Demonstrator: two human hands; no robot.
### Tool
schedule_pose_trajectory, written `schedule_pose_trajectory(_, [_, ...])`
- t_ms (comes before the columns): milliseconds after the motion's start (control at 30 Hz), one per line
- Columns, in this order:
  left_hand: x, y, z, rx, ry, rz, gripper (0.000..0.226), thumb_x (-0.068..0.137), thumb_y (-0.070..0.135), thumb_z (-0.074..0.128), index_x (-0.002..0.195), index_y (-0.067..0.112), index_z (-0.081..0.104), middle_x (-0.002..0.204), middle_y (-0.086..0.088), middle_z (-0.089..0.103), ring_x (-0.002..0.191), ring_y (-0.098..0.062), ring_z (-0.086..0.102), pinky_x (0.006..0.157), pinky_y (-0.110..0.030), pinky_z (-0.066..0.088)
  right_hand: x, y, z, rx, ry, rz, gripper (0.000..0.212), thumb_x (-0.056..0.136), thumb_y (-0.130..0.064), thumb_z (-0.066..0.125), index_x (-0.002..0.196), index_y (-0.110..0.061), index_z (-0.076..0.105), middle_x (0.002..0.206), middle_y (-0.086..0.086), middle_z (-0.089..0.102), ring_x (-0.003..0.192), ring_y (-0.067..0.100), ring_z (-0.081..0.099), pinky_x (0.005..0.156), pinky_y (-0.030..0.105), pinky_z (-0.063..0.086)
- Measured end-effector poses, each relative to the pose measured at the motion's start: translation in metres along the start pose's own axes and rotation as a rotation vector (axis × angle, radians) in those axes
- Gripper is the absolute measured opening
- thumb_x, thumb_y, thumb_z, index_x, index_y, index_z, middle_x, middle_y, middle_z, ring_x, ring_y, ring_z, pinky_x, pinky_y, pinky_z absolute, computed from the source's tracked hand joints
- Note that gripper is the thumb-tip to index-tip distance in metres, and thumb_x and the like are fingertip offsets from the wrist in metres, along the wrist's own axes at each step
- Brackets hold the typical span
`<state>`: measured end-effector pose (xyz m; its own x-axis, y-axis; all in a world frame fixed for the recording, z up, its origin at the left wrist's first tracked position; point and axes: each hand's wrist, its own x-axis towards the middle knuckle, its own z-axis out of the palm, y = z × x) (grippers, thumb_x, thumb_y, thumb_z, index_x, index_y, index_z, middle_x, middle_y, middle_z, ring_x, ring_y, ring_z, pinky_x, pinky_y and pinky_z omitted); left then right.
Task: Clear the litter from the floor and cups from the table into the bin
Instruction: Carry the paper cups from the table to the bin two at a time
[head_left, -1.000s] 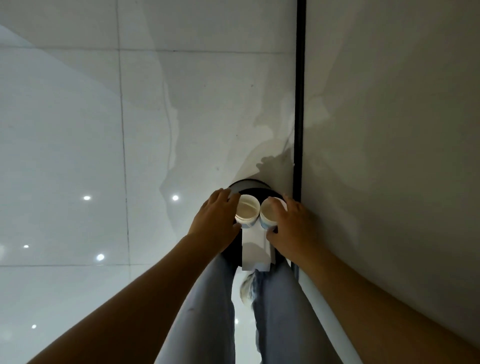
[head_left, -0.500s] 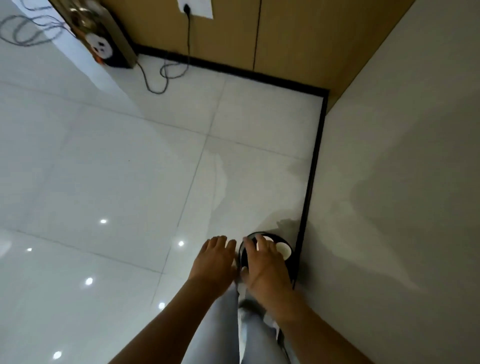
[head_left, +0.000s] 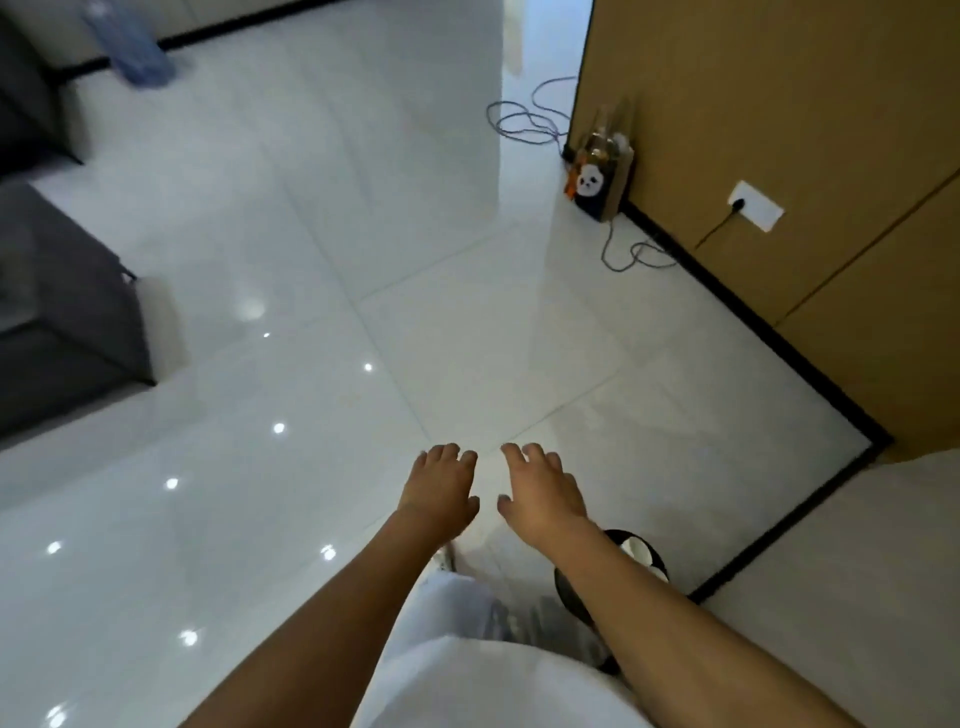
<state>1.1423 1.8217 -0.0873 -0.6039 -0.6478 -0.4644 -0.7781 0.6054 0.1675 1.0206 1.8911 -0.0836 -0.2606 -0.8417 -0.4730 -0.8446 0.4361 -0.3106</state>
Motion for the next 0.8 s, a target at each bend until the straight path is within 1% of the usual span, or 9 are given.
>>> schedule_pose_trajectory(100, [-0.031, -0.052, -0.005, -0.087, 0.05, -0.14, 0.057, 0.092, 0.034, 0.054, 0.142, 0.012, 0.036, 0.144, -0.01, 0.039, 0.134, -0.026, 0.034, 0.113, -0.036, 0.026, 0.006, -0.056, -0.007, -0.076, -0.036, -0.11, 0.059, 0.094, -0.028, 0.053, 0.146, -0.022, 0.026, 0.144, 0.007, 0.036, 0.128, 0.027, 0.038, 0.097, 0.037, 0.041])
schedule_pose_trajectory(233, [-0.073, -0.13, -0.008, -0.204, 0.136, -0.305, 0.058, 0.092, 0.034, 0.054, 0.142, 0.013, 0.035, 0.143, -0.008, 0.04, 0.133, -0.024, 0.036, 0.111, -0.033, 0.028, 0.019, -0.139, 0.003, -0.169, -0.073, -0.246, 0.059, 0.094, -0.028, 0.053, 0.147, -0.021, 0.027, 0.144, 0.007, 0.037, 0.127, 0.027, 0.039, 0.098, 0.038, 0.041])
schedule_pose_trajectory(367, [-0.118, -0.211, 0.001, -0.288, 0.171, -0.448, 0.059, 0.092, 0.036, 0.055, 0.143, 0.015, 0.035, 0.144, -0.006, 0.04, 0.133, -0.023, 0.037, 0.111, -0.032, 0.028, 0.028, -0.231, 0.035, -0.238, -0.132, -0.366, 0.059, 0.094, -0.026, 0.054, 0.146, -0.019, 0.028, 0.141, 0.008, 0.04, 0.125, 0.027, 0.042, 0.097, 0.037, 0.043])
schedule_pose_trajectory(633, [-0.233, -0.409, 0.023, -0.399, 0.174, -0.706, 0.058, 0.092, 0.039, 0.053, 0.143, 0.017, 0.036, 0.143, -0.005, 0.043, 0.13, -0.022, 0.04, 0.109, -0.031, 0.03, 0.047, -0.446, 0.12, -0.341, -0.219, -0.61, 0.057, 0.092, -0.024, 0.053, 0.144, -0.018, 0.03, 0.137, 0.008, 0.043, 0.12, 0.027, 0.044, 0.092, 0.036, 0.044])
schedule_pose_trajectory(800, [-0.283, -0.5, 0.027, -0.481, 0.192, -0.834, 0.058, 0.093, 0.037, 0.053, 0.143, 0.015, 0.035, 0.142, -0.007, 0.042, 0.13, -0.024, 0.039, 0.109, -0.031, 0.03, 0.056, -0.557, 0.153, -0.347, -0.269, -0.724, 0.059, 0.091, -0.025, 0.053, 0.145, -0.019, 0.03, 0.135, 0.007, 0.043, 0.12, 0.026, 0.044, 0.092, 0.037, 0.045])
